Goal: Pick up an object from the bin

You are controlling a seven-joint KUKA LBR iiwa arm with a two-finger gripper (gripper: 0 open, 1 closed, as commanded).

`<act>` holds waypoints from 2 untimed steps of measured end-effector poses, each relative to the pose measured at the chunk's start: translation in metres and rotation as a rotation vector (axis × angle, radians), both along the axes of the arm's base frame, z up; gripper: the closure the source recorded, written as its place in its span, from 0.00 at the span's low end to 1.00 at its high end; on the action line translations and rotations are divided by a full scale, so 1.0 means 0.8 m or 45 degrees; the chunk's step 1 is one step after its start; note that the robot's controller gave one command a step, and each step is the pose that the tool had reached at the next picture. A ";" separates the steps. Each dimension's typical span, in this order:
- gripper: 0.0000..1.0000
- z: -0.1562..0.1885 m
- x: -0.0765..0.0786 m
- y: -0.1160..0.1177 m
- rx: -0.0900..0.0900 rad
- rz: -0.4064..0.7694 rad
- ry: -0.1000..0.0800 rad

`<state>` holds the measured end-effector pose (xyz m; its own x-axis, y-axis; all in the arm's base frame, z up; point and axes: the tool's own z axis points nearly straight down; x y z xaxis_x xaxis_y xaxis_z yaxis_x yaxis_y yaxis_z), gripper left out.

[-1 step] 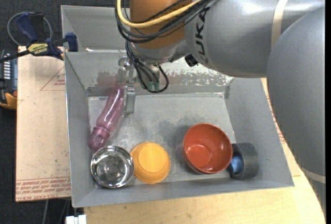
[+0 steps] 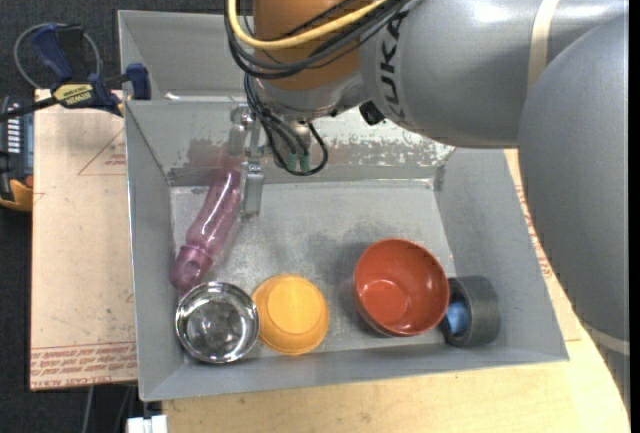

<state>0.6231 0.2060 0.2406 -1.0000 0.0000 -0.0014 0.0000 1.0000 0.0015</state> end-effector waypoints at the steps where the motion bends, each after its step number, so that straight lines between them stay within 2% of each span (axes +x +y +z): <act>1: 0.00 -0.125 -0.007 -0.004 0.000 0.417 -0.002; 2: 0.00 -0.108 -0.004 -0.005 0.001 0.532 -0.009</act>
Offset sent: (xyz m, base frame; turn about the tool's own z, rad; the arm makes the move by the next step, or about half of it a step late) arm -0.0035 -0.0054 -0.0806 -0.4278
